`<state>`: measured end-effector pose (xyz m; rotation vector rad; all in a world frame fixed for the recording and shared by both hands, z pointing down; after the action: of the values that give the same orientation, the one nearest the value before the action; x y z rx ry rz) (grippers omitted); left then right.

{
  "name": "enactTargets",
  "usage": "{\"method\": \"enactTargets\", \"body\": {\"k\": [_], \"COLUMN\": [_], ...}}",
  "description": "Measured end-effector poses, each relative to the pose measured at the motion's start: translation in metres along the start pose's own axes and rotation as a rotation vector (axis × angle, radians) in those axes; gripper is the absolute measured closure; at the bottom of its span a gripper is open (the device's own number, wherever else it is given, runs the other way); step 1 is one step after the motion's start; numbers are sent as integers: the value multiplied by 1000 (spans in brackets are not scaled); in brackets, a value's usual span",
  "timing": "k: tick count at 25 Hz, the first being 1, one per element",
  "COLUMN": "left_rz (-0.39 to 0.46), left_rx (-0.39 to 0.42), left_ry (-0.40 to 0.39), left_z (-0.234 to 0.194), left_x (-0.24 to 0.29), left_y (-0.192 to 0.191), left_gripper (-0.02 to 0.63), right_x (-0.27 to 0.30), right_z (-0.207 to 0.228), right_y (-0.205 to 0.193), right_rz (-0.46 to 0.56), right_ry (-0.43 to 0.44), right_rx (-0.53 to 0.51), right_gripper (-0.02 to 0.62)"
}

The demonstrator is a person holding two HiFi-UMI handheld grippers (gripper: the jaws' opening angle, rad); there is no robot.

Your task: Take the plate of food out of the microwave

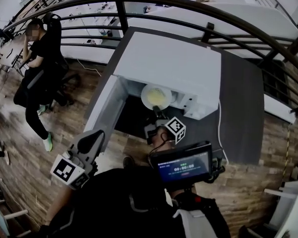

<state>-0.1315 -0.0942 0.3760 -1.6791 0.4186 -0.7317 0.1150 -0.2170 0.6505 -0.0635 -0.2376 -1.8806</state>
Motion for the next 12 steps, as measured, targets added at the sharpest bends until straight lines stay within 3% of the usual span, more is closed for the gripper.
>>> {"method": "enactTargets", "body": {"k": [12], "left_rz": [56], "left_rx": [-38], "left_ry": [-83], "left_z": [14], "left_x": [12], "left_y": [0], "left_gripper": [603], "right_x": [-71], "right_z": [-41], "right_y": [-27], "right_rz": [-126], "right_ry": [23], "right_rx": [-38], "right_gripper": [581]}}
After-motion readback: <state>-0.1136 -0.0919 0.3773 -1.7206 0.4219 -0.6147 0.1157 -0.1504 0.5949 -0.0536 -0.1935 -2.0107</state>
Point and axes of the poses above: the fingertips, and each gripper's own axes: x forward along the fingers, z to its right, y out of its top, the point moved 6 cm from there along -x, backward along the fingers, and after that the axes turned 2 degrees about -z, right-handed, at the moved point
